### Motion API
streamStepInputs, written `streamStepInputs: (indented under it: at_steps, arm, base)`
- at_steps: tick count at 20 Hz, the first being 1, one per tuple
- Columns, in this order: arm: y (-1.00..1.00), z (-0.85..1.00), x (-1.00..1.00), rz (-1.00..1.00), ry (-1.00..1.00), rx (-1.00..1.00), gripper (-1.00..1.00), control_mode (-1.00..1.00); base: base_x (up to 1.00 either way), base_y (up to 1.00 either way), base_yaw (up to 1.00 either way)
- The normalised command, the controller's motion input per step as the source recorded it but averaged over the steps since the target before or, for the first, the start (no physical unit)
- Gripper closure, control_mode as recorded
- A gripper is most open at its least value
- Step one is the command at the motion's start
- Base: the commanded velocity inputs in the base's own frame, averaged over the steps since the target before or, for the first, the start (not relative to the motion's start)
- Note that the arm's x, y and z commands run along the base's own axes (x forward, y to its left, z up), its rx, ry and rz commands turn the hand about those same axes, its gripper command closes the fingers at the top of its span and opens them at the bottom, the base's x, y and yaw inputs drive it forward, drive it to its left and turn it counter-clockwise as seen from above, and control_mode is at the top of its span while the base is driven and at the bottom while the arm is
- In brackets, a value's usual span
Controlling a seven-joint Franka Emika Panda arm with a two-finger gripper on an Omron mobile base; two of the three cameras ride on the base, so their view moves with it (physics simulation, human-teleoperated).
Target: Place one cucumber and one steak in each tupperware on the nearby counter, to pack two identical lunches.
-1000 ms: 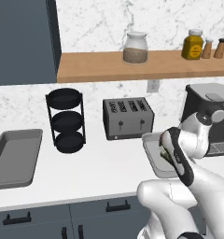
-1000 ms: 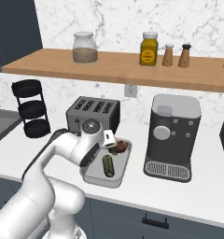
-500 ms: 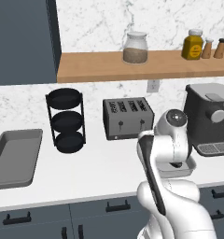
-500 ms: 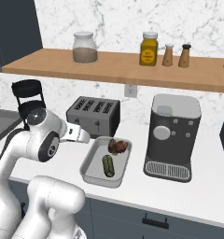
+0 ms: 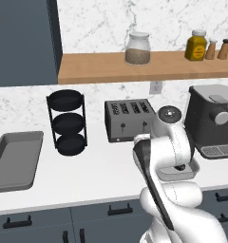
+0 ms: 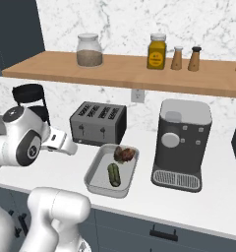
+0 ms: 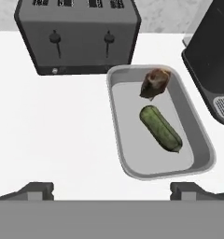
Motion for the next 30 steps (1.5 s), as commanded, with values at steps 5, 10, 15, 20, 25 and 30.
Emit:
streamStepInputs:
  at_steps: [5,10,15,20,25,30]
  arm:
    - [-0.12,-0.22,-0.41,0.12,-0.08,0.05,-1.0,-1.0]
    - [-0.02,-0.19,-0.19,0.11,-0.02,0.02,-1.0,1.0]
    - [0.0,0.0,0.0,0.0,0.0,0.0,-1.0,1.0]
    - [0.0,0.0,0.0,0.0,0.0,0.0,-1.0,1.0]
    - [0.0,0.0,0.0,0.0,0.0,0.0,-1.0,1.0]
    - [0.0,0.0,0.0,0.0,0.0,0.0,-1.0,1.0]
  base:
    - [0.0,0.0,0.0]
    - [-0.2,0.0,0.07]
    - [-0.97,-0.24,0.09]
    - [-1.0,-0.9,-0.03]
    - [-0.97,-1.0,-0.11]
    - [-0.77,-1.0,-0.17]
